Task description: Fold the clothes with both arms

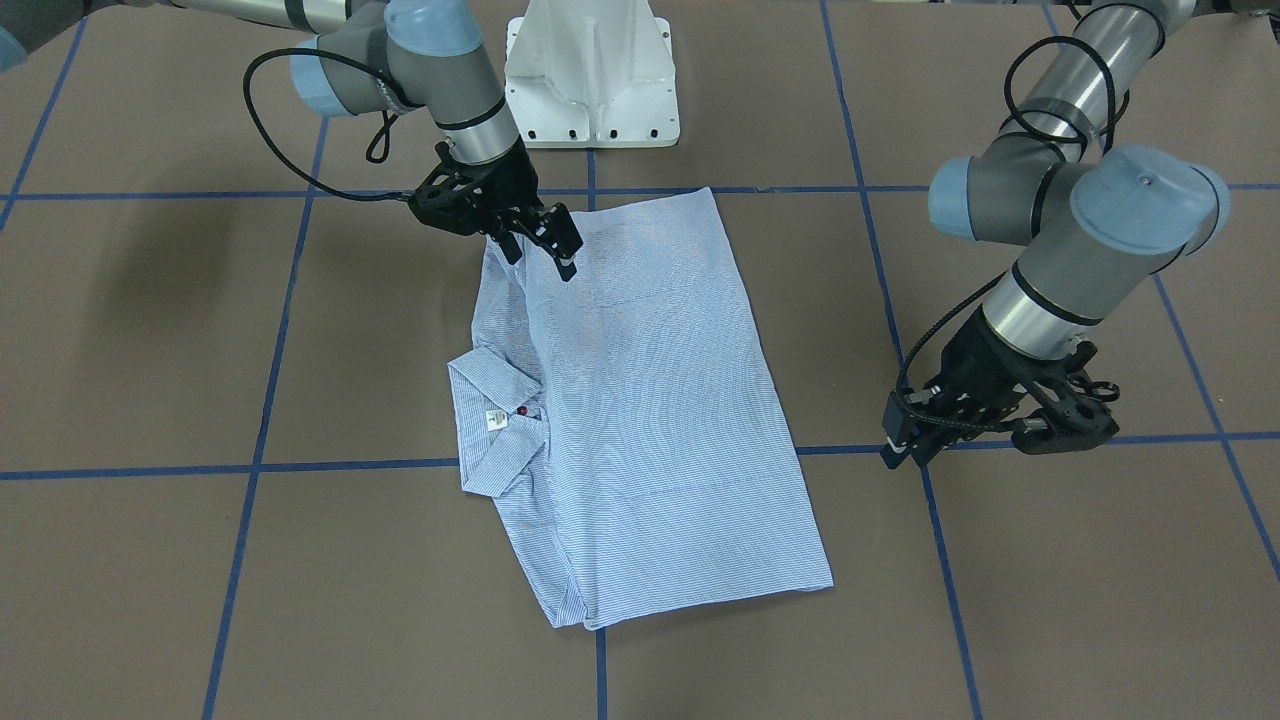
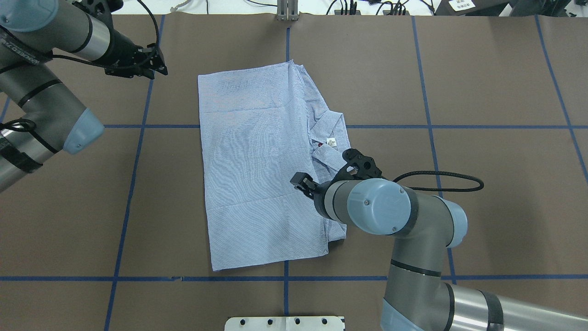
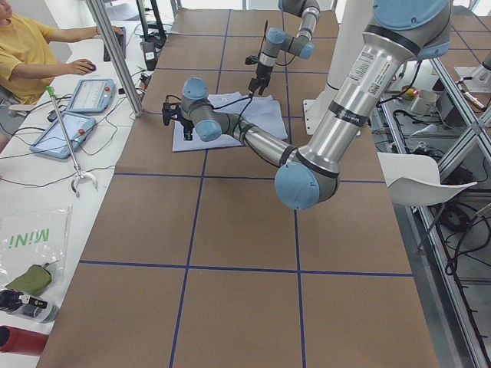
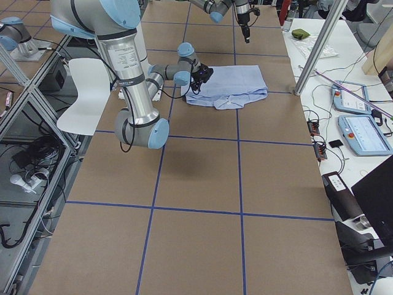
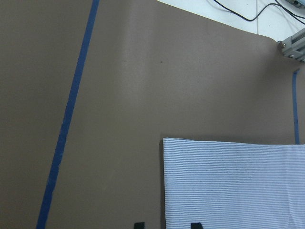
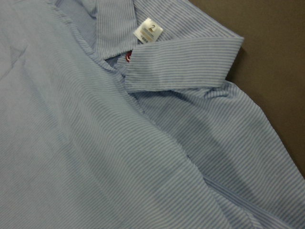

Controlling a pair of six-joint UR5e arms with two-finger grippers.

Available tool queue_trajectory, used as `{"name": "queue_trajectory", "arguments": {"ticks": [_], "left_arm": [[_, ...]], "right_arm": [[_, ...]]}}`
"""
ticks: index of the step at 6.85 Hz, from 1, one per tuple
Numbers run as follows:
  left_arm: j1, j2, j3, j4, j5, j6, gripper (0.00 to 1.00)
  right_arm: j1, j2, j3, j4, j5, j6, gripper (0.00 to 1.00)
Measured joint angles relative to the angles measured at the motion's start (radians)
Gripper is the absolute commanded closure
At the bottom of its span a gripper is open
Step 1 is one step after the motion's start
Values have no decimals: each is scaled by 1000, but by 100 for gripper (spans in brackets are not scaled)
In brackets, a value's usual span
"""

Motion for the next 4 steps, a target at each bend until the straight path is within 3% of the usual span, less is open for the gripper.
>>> {"name": "queue_trajectory", "arguments": {"ticks": [1, 2, 4], "left_arm": [[0, 0, 0, 0, 0, 0, 57], [1, 0, 0, 0, 0, 0, 57], [1, -1, 0, 1, 0, 0, 57]], "right_arm": [[-19, -13, 0, -5, -4, 4, 5], [-28, -28, 4, -9, -5, 8, 13], [-41, -41, 6, -20, -5, 12, 69]]}}
